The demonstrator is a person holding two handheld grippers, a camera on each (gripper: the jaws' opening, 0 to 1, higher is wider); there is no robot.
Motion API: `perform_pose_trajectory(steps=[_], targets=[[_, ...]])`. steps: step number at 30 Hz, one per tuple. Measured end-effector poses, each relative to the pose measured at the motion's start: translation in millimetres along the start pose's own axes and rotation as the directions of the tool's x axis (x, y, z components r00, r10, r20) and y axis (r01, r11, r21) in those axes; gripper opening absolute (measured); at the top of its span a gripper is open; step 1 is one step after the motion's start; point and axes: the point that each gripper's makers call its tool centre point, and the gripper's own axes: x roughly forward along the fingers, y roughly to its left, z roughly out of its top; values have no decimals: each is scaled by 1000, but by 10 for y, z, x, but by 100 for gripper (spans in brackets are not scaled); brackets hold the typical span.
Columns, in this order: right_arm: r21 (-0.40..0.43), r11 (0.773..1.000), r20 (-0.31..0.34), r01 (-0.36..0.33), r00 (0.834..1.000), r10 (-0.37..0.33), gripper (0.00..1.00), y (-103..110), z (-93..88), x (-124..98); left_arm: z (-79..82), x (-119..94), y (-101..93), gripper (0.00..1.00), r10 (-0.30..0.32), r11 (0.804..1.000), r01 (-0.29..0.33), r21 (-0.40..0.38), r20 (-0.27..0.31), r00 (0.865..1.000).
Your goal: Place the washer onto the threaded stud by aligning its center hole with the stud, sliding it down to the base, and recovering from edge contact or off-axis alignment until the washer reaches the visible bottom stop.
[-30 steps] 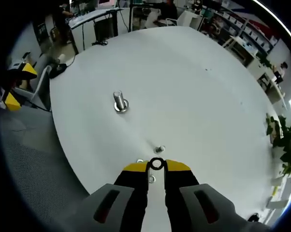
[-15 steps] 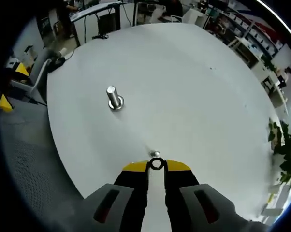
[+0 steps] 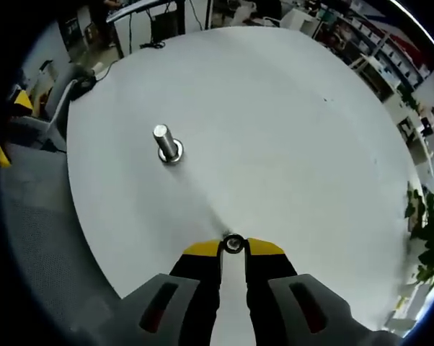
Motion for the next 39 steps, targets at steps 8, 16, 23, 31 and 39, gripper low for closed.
perform_pose_trajectory(steps=[8,16,23,31,39], targets=[[6,1000,-17,-3,1000,4,14,-20,-21,41,-4,-2,-1,33,2,1000,-2,1,-1,1000],[14,1000,-43,-18,999,19,14,-45,-53,147,-17,-2,8,33,5,1000,-5,-1,-6,1000],[19,999,-76,-31,997,33,14,-2,-123,286,-28,-3,9,33,10,1000,-10,5,-11,1000],[37,998,-110,-47,993,51,14,18,-206,409,-57,7,6,33,10,1000,-9,11,-25,1000],[57,997,-119,-54,991,61,14,5,-268,504,-53,2,30,33,20,1000,-19,7,-23,1000]])
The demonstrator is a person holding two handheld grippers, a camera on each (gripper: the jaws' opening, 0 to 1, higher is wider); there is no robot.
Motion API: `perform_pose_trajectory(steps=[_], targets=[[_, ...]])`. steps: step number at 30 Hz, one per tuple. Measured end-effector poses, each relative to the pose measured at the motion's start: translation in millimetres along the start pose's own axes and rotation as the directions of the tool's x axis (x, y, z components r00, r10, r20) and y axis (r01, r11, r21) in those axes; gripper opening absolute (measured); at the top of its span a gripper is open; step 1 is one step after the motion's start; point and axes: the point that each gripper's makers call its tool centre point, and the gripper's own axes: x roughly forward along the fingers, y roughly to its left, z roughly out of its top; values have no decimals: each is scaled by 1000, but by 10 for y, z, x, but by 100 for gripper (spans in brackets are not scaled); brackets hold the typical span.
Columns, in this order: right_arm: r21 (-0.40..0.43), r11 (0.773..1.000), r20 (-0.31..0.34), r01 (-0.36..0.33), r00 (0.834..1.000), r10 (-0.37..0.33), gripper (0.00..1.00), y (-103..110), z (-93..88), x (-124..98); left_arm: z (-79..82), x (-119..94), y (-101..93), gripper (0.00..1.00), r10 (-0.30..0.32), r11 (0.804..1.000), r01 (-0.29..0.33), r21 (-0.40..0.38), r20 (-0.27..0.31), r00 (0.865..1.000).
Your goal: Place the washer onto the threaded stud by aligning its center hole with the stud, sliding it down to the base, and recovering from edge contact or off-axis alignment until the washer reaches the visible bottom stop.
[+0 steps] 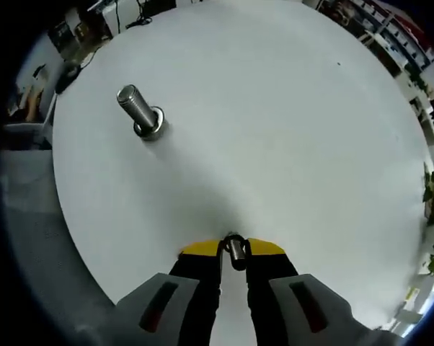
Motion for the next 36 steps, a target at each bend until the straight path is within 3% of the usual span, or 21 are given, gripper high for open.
perform_pose_trajectory(steps=[10,22,33,36], targets=[[11,1000,-16,5,1000,-5,17,13,-98,12,38,-19,33,33,15,1000,-15,-3,18,1000],[58,997,23,43,999,-44,25,129,-124,-323,76,-42,20,33,27,999,-28,40,35,999],[124,991,49,51,997,-58,25,171,-467,-660,103,-46,17,33,27,998,-30,59,43,999],[86,994,52,61,996,-66,25,184,-552,-705,117,-44,3,33,24,998,-27,63,48,999]])
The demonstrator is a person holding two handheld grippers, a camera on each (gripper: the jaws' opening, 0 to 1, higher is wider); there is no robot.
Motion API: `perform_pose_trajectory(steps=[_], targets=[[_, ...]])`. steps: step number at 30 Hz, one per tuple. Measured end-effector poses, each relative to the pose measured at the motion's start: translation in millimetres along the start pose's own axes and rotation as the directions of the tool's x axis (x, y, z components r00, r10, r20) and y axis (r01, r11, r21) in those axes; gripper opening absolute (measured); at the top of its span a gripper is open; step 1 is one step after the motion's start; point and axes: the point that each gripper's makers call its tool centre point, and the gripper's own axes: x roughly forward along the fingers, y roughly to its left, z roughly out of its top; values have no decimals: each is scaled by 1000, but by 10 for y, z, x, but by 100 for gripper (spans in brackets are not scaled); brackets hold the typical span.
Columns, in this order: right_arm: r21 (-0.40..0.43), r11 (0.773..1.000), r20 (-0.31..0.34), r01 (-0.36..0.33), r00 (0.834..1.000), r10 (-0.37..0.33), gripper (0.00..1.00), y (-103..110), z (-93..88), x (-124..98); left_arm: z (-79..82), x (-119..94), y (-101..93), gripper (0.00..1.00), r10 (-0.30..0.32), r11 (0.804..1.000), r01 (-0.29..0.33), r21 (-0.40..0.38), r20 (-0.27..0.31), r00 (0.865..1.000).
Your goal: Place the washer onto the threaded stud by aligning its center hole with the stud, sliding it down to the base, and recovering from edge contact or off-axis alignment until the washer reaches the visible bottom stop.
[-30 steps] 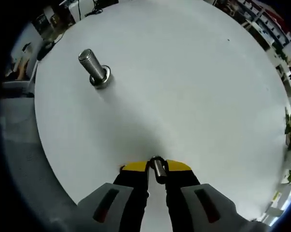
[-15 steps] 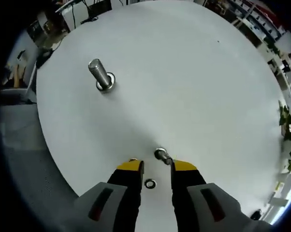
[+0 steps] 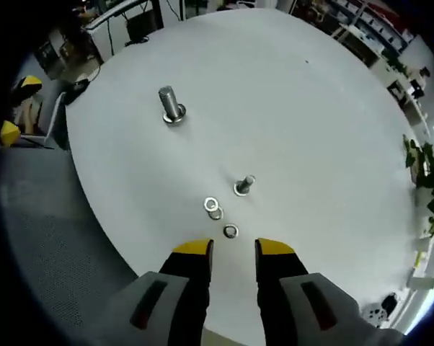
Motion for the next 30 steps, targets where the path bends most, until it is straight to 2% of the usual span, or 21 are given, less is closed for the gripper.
perform_pose_trajectory(steps=[5,10,18,21,22,25,30], targets=[[27,999,4,-29,1000,29,26,-9,-169,50,54,-10,-16,33,-3,1000,3,2,25,1000],[3,999,17,-45,999,45,26,-57,-244,117,129,-25,-8,33,-4,1000,5,-9,60,998],[15,997,52,-74,996,73,27,-79,-272,196,123,-12,10,34,12,1000,-12,-4,52,999],[7,997,59,-81,995,80,28,-94,-274,262,279,-86,30,35,31,1000,-31,-2,131,991],[-4,996,62,-85,994,85,28,-87,-271,279,269,-95,39,35,37,999,-37,-3,130,991],[-35,995,69,-89,993,91,28,-91,-250,313,152,-54,122,35,83,996,-85,21,63,995],[-69,993,95,-100,990,106,28,-72,-175,355,164,-67,130,35,97,994,-100,32,70,993]])
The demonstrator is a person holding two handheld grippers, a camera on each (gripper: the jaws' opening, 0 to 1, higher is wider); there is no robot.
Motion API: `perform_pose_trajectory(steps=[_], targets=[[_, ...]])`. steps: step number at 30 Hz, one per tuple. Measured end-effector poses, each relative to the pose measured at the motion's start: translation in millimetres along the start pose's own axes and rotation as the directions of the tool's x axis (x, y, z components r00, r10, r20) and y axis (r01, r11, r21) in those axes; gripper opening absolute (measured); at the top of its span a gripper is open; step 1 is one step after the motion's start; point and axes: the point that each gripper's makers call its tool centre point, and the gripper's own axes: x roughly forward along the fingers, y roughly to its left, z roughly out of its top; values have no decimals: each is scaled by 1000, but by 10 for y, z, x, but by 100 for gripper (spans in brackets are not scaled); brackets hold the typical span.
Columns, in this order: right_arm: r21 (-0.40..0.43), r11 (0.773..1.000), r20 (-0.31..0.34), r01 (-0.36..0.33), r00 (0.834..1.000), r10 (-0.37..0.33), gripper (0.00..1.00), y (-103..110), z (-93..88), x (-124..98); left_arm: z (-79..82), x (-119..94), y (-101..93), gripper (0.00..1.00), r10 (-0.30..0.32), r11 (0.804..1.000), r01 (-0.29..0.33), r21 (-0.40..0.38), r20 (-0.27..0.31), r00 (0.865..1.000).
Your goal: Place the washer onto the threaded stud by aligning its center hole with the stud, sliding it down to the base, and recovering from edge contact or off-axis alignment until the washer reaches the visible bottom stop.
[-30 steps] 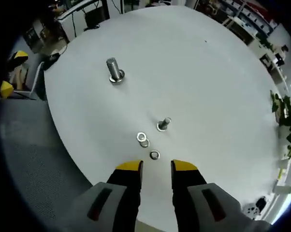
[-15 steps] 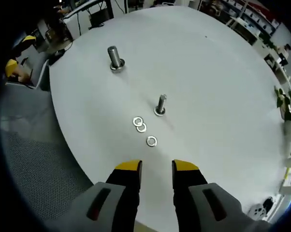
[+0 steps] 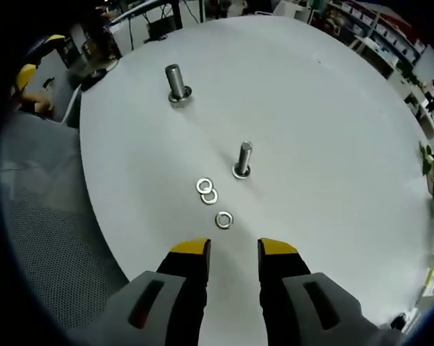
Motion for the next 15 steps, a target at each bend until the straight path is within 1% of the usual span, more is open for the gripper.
perform_pose_trajectory(steps=[2,3,5,7,10,11,12,14,15], targets=[[5,1000,4,-8,1000,8,28,25,-1,3,-38,9,-6,35,2,1000,-2,2,-16,1000],[11,1000,4,-19,1000,18,28,42,-8,38,-53,19,-8,35,3,1000,-3,7,-25,1000],[-6,1000,-15,-28,1000,28,28,58,-25,92,-78,43,-19,35,0,1000,1,15,-42,999],[-14,999,-17,-33,999,32,28,59,-3,136,-101,54,-25,35,-1,1000,2,21,-56,998],[-8,999,-3,-45,999,45,28,77,70,221,-136,49,-14,35,2,1000,-1,23,-70,998],[-14,999,-8,-52,999,52,28,95,72,247,-145,50,-9,35,5,1000,-3,22,-75,997],[-33,998,-28,-59,998,58,28,111,54,284,-150,51,0,35,7,1000,-6,22,-78,997],[-83,995,-62,-54,997,49,27,83,12,330,-155,53,20,35,13,1000,-12,20,-81,997],[-88,995,-62,-49,997,44,26,75,11,322,-154,52,28,35,17,1000,-16,20,-80,997]])
